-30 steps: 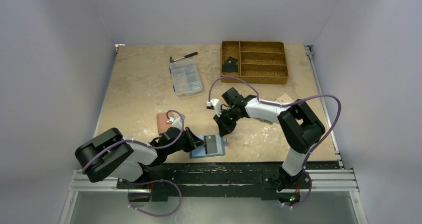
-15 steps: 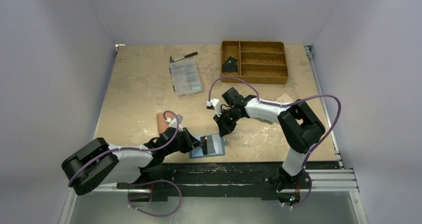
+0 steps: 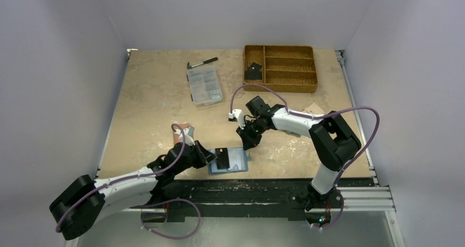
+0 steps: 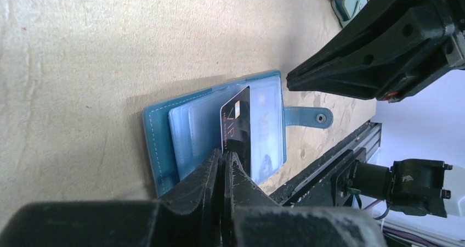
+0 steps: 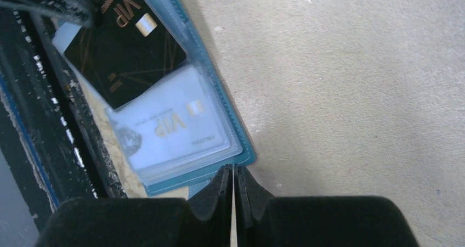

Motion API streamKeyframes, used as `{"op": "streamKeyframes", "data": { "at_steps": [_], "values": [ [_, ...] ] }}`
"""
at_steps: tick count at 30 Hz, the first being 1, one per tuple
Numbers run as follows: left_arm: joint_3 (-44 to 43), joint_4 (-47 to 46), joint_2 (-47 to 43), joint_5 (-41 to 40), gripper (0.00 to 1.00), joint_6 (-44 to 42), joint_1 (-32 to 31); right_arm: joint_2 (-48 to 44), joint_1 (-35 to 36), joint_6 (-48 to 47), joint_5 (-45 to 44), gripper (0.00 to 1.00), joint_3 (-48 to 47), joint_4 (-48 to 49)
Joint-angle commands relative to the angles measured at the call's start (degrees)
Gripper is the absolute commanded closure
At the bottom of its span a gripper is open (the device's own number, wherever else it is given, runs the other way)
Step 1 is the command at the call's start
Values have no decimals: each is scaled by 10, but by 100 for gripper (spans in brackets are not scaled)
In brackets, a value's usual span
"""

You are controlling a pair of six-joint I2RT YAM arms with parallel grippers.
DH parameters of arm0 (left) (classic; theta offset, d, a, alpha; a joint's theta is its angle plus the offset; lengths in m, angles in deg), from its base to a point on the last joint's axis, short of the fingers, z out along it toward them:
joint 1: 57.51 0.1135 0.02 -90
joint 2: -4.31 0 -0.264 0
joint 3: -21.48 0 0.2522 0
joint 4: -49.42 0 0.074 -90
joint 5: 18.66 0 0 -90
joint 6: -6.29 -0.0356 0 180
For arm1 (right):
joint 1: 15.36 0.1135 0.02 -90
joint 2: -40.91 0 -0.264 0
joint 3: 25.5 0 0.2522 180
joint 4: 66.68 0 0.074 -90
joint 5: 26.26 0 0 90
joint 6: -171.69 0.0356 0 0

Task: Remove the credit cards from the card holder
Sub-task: Remove the credit card from the card holder.

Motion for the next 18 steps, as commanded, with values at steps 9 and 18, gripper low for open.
{"op": "streamKeyframes", "data": {
  "at_steps": [9, 18],
  "values": [
    [-46, 88, -95, -28, 100, -146, 4, -98, -21, -142, 146, 72, -24, -91],
    [-80, 100, -143, -10, 100, -216, 3, -128, -22, -204, 219, 59, -48, -135]
  ]
}}
